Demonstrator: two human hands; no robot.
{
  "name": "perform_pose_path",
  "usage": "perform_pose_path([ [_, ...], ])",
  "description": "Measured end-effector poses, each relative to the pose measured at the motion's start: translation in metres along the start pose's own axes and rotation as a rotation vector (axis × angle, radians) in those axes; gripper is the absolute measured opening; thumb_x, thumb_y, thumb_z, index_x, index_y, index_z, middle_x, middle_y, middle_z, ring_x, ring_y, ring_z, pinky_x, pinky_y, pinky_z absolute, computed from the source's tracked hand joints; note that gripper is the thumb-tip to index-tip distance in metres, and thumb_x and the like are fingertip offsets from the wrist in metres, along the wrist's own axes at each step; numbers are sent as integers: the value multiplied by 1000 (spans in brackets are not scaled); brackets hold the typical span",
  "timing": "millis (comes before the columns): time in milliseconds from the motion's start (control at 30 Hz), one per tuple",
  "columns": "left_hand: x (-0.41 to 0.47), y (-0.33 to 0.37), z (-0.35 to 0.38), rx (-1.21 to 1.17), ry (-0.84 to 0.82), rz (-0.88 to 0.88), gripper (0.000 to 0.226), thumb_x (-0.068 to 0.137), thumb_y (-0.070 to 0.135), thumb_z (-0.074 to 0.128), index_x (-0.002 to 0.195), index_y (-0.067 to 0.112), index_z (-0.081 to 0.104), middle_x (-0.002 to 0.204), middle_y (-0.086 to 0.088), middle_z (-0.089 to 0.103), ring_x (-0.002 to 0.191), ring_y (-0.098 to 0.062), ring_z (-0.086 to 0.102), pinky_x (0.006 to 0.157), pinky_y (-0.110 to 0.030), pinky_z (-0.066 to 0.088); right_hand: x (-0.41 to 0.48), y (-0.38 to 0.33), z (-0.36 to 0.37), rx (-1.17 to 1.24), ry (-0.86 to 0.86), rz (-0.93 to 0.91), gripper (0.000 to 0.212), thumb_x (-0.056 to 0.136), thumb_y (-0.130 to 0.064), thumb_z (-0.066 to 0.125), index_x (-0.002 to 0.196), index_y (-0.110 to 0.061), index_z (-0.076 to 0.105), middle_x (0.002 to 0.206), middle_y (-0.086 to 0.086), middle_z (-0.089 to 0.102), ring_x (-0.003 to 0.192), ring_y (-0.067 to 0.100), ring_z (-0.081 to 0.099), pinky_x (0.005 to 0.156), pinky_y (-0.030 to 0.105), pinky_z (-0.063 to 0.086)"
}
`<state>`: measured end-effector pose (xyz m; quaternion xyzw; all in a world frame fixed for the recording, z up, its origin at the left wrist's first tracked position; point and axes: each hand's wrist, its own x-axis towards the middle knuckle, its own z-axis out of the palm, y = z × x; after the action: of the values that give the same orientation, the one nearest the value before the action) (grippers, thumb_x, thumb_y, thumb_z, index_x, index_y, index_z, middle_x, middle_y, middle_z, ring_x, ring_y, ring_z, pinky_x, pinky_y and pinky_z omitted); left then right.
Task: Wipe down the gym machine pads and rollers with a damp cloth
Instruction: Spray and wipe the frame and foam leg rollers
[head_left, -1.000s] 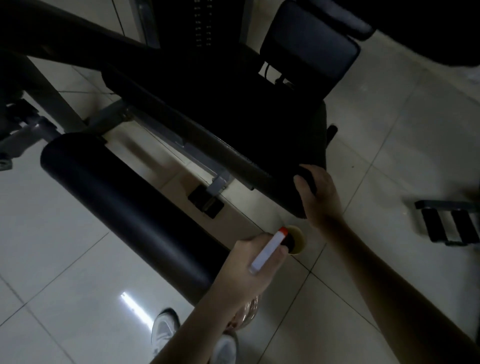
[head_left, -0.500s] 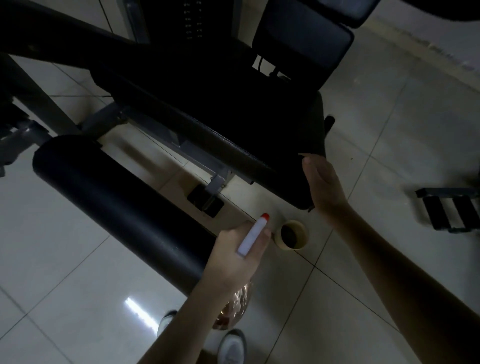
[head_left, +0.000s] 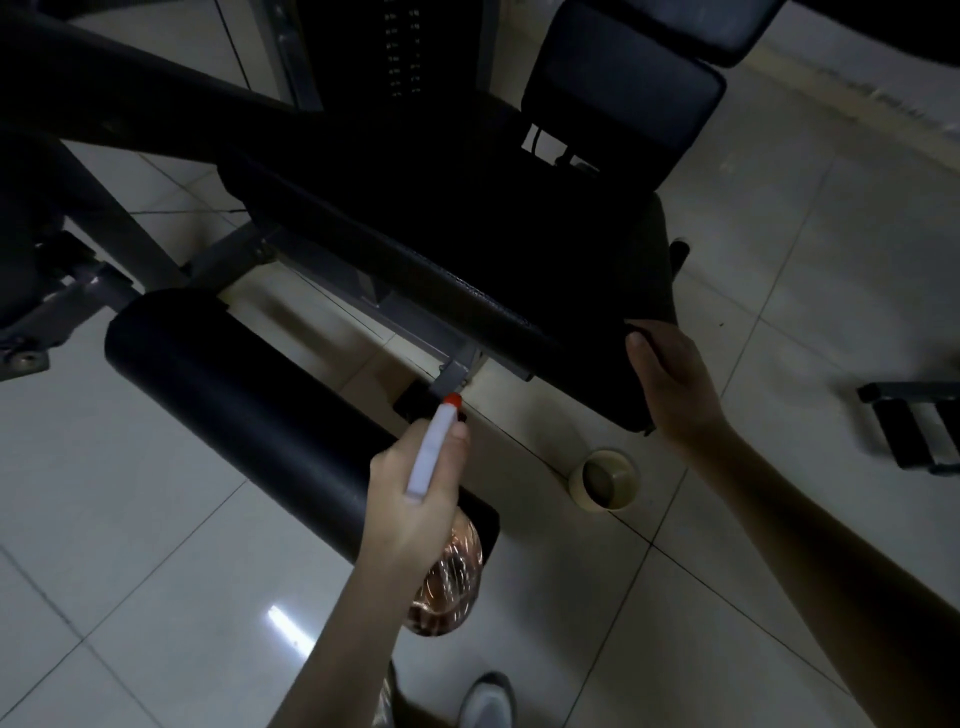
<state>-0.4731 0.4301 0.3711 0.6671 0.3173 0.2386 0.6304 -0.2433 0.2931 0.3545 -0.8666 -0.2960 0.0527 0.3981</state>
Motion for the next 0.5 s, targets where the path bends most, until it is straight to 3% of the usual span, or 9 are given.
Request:
perform_pose_path([
  [100,5,2,-7,-6,47,5,53,83,46,48,85,-5,64,72,-24,61,65,-31,59,55,-21,46,1,0,1,-28,7,-10,44,88,-56,33,100,-21,55,85,-13,49,75,8,47,64,19,34],
  [167,9,3,-12,11,75,-3,53,83,47,48,84,-4,64,69,-23,60,62,-31,58,53,-22,45,0,0,0,-38,7,-12,49,88,-56,33,104,-17,56,87,-11,51,78,9,48,66,22,36],
  [233,13,2,-16,52,101,3,51,84,48,47,84,-1,64,69,-21,61,61,-27,59,55,-26,47,-2,-2,-2,-37,2,-11,49,87,-57,35,108,-17,56,92,-7,53,83,13,51,69,29,38],
  [367,20,-6,-27,144,134,78,45,86,45,46,83,4,63,64,-9,60,54,-17,58,49,-24,45,-11,-16,-3,-148,35,-45,49,88,-52,37,116,-15,54,99,-7,52,92,14,53,71,23,38],
  [500,25,-17,-32,206,114,157,36,97,35,50,74,9,57,56,3,48,45,-11,47,44,-18,36,-31,-22,1,-358,140,-64,45,93,-39,42,124,-9,52,114,12,55,105,24,47,81,31,38],
])
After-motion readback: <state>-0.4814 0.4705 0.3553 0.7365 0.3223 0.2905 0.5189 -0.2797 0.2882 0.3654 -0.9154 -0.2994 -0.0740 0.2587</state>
